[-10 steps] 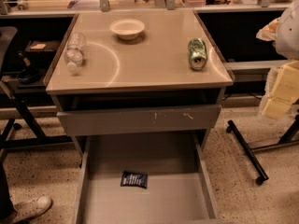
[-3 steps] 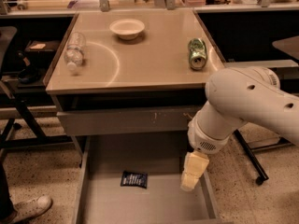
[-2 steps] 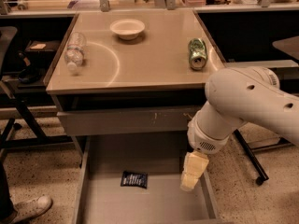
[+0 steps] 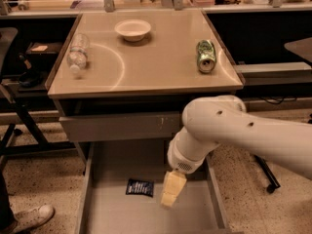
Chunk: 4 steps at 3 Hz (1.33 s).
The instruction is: Pick rxbar blueberry from middle drawer and place on counter
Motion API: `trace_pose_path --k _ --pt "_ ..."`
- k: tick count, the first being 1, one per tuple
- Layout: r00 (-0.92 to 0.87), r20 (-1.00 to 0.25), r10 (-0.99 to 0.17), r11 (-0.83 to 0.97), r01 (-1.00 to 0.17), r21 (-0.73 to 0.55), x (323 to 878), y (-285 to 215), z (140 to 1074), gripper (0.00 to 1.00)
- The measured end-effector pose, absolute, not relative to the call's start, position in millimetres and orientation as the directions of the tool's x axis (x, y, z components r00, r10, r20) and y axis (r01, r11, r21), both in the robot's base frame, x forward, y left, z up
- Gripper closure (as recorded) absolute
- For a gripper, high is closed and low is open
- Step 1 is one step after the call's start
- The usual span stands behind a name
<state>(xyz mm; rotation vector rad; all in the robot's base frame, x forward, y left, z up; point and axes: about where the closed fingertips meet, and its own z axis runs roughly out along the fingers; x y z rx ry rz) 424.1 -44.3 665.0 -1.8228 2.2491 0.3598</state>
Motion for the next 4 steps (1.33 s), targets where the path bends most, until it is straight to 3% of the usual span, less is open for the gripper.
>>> trace_pose_path --k 1,3,4 --pt "-0.192 -0.364 -0.911 0.174 -0.981 0.081 429 -1 624 0.00" --pt "-0.198 -0.384 -0.902 0.178 -0.980 0.085 440 11 595 0.00" --pt "-0.233 -0.395 -0.889 0.204 -0.972 0.114 467 38 517 0.00"
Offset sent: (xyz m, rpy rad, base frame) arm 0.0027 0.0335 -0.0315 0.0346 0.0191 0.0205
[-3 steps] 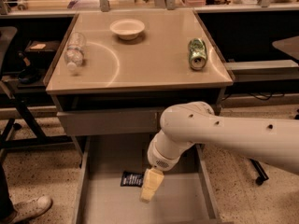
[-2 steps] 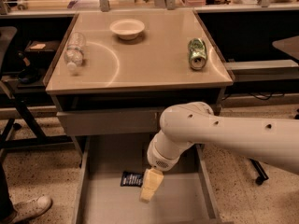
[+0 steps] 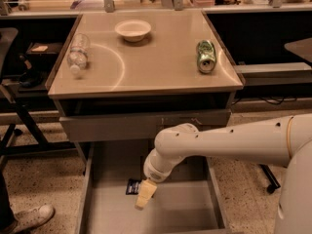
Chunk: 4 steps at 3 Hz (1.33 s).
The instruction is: Pick rxbar blueberry from middle drawer and place on counter
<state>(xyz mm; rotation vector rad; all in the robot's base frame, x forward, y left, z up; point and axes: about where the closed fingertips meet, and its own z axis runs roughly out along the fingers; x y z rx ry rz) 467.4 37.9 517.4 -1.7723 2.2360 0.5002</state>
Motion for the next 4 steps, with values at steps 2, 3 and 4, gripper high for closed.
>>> trace_pose_path --k 2,3,4 --pt "-0.235 -0.411 -0.881 0.204 -0.972 0.120 470 42 504 0.00" --pt "-0.230 -0.453 -0.861 0.194 -0.973 0.126 481 57 471 0.00" --pt "-0.226 -0.474 -0.851 0.185 -0.974 0.134 487 66 446 0.00"
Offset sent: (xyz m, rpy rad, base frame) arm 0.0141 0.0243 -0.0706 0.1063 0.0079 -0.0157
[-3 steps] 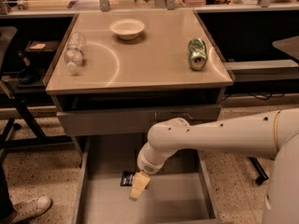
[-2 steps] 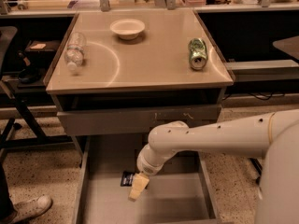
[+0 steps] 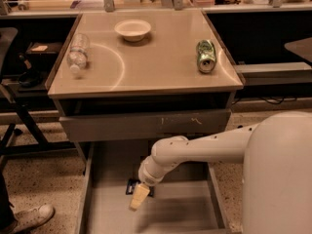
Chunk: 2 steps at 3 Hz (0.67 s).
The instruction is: Pick rxbar blueberry from middle drawer and place on counter
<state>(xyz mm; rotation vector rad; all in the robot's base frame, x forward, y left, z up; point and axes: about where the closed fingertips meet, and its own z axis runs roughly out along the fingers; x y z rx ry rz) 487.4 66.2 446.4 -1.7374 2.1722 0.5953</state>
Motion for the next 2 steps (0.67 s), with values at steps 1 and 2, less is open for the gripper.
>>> trace_pose_path --k 1,2 --pt "-0.226 -0.481 -0.847 0.181 -0.974 0.139 492 71 426 0.00" --pt "-0.231 -0.489 -0.841 0.182 -0.972 0.146 495 75 408 0.00"
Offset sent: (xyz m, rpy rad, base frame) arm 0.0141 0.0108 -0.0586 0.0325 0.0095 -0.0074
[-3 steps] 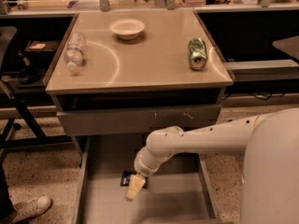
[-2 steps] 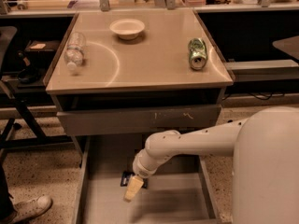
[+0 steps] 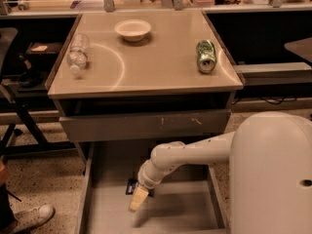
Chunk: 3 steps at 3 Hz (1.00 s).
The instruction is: Pick rxbar blueberry from middle drawer and place on counter
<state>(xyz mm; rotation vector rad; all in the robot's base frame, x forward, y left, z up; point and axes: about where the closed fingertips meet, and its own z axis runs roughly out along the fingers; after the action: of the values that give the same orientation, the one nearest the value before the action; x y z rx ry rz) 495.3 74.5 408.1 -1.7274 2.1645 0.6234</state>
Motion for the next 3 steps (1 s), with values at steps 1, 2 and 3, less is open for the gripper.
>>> trace_pose_path --k 1,2,3 --pt "-0.230 -0.492 -0.840 0.179 -0.972 0.150 498 77 394 0.00" --pt "-0.251 -0.485 -0.837 0.194 -0.967 0.165 500 74 378 0.00" --pt "-0.277 -0.475 -0.835 0.211 -0.959 0.188 496 70 363 0.00"
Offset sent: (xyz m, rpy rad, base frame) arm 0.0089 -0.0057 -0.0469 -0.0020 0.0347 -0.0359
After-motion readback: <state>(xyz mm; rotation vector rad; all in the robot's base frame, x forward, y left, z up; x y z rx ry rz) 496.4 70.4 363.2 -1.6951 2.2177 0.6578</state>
